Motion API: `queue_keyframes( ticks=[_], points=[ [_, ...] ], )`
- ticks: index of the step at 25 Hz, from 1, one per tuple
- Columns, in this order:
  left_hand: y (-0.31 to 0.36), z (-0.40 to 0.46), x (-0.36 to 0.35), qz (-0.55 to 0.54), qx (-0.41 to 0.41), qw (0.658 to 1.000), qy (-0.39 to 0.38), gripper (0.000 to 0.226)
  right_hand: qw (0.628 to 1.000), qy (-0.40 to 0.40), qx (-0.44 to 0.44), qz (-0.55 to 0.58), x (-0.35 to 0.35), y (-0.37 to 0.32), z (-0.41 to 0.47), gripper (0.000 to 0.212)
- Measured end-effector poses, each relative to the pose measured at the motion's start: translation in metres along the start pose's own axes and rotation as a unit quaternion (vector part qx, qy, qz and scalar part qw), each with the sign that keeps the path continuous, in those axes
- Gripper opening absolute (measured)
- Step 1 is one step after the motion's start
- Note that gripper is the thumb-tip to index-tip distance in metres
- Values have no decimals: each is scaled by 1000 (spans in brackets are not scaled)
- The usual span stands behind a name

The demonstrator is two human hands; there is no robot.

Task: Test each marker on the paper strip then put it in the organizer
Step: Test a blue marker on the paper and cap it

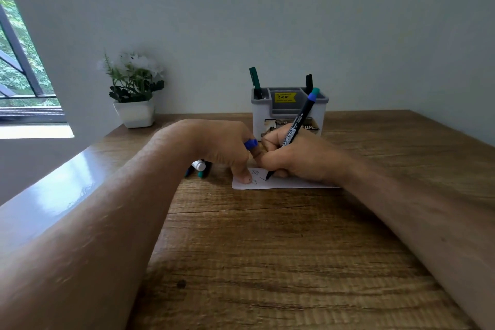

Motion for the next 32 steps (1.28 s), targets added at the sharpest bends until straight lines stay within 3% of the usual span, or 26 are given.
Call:
queue_keyframes(
  ticks=[3, 8, 17, 21, 26, 32],
  points=[
    [-1, 1, 0, 3, 1, 1000, -1, 17, 1000, 10, -6, -25, -1, 1, 1, 24],
    [-1, 2, 0, -2, 8, 1000, -10, 41, 999, 25, -11, -25, -1, 1, 2, 25],
    [0, 0, 0, -3, 3, 1000, -16, 20, 999, 22, -12, -29, 0, 1, 1, 23],
    [1, 0, 0, 1, 10, 1000, -15, 29, 1000, 13, -7, -16, 0, 0, 0, 23],
    [2, -1, 1, 6, 1, 1000, -12, 23, 1000, 1, 5, -30, 1, -6, -1, 26],
    [4, -3, 0, 13, 4, 1000, -22, 21, 996, 54, -37, -68, 2, 2, 1, 28]
  ],
)
Point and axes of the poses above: each hand's wrist, its own z-axis towards the middle knuckle, its own x-axis out of the back of the hand, y = z × x, the point moved 1 cm from there along z, towards the middle knuckle, and after that the axes turned 13 degrees about x, right-handed, at the moved point
